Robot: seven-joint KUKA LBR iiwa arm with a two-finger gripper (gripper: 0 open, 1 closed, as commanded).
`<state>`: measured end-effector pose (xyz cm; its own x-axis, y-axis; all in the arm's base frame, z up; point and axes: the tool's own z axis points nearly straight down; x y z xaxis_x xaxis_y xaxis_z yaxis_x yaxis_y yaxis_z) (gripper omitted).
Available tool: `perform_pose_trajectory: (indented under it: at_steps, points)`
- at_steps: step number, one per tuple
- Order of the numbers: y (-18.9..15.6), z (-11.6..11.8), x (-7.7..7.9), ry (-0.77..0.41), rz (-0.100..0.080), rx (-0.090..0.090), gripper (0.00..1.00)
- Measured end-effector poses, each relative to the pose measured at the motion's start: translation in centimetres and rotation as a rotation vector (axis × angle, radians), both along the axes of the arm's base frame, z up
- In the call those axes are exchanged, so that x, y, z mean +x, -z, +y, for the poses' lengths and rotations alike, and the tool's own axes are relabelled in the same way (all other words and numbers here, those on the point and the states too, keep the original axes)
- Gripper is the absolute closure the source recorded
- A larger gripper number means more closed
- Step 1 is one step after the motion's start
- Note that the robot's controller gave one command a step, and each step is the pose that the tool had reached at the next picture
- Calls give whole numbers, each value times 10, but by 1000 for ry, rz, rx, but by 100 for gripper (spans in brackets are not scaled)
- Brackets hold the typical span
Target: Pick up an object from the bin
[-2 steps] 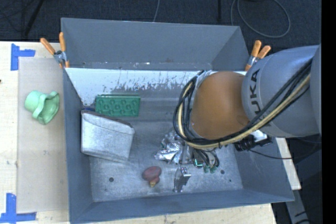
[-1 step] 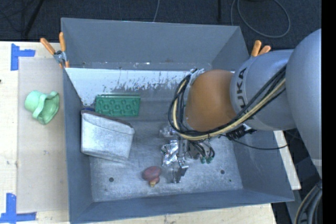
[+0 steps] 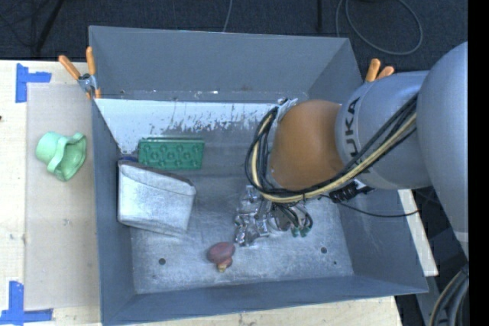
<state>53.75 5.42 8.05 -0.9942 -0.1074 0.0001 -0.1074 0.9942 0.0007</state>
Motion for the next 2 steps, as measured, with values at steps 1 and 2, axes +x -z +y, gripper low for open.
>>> perform_pose_trajectory:
  at_steps: [1,2]
  points:
    - [-170,-7,21,-224,-9,-1,100]
    - [-153,7,74,-395,-3,0,100]
